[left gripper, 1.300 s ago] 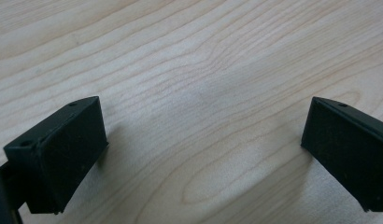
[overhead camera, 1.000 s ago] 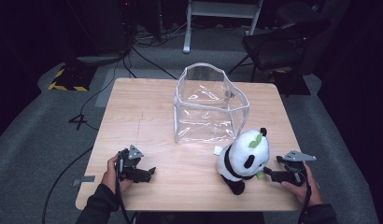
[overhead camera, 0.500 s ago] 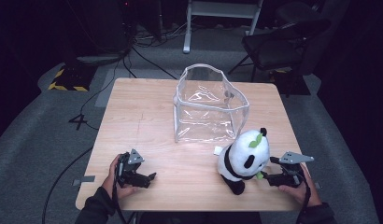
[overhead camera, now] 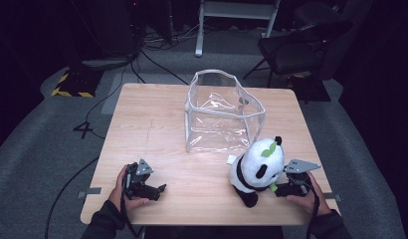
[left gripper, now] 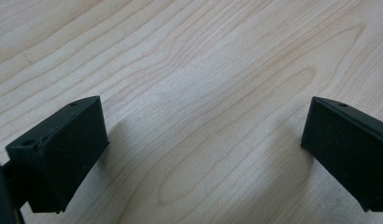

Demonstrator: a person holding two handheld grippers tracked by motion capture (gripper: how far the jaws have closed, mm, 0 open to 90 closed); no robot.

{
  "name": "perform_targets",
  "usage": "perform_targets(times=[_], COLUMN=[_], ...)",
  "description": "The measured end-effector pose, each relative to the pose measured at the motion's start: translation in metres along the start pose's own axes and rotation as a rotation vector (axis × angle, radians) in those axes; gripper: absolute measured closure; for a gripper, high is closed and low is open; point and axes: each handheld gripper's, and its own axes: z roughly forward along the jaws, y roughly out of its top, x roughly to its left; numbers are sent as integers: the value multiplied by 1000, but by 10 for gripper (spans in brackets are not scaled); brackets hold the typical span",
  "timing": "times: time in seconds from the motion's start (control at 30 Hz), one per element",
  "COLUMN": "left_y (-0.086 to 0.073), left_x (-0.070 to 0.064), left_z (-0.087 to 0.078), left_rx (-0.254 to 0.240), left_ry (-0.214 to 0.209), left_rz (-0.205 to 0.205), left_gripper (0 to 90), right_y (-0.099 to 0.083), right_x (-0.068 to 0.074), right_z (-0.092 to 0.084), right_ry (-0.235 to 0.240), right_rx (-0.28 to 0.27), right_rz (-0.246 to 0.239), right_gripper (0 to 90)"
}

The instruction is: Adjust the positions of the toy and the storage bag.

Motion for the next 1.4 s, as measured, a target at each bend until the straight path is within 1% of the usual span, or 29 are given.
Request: perform_targets(times=[0.1, 0.17, 0.2, 0.3, 0.4, 0.57, 0.83, 0.9, 0.93, 1.0, 1.13, 1.27, 1.4], left_y=[-1, -1, -1, -1, -1, -1, 0, 0, 1, 1, 2, 2, 3], left_x=[-1, -1, -1, -1, -1, -1, -2, -3, -4, -4, -4, -4, -5], left_z=[-1, -1, -1, -1, -1, -1, 0, 0, 1, 1, 1, 1, 2], left_rx=[-1, 0, 0, 0, 0, 0, 3, 3, 1, 4, 4, 7, 5], left_ry=[-4, -3, -3, -3, -2, -2, -10, -14, -22, -23, -26, -28, -26], left_rz=[-8, -7, -7, -7, -7, 0, 10, 19, 16, 22, 30, 27, 29], left_gripper=[5, 5, 5, 5, 6, 5, 6, 5, 5, 5, 5, 5, 5], right_y=[4, 6, 6, 8, 9, 9, 16, 18, 20, 22, 28, 36, 43], right_x=[5, 8, 9, 12, 13, 13, 18, 19, 20, 22, 28, 35, 44], right_z=[3, 4, 4, 7, 10, 16, 25, 29, 30, 33, 40, 47, 57], right_ry=[10, 21, 26, 35, 45, 55, 71, 83, 84, 87, 90, 89, 95], right_rx=[3, 6, 6, 6, 8, 5, 2, -2, -1, 0, 3, 11, 11], right_rz=[-26, -54, -59, -59, -60, -64, -86, -94, -96, -101, -109, -110, -121], right_gripper=[228, 233, 233, 227, 259, 276, 287, 287, 286, 286, 284, 279, 277])
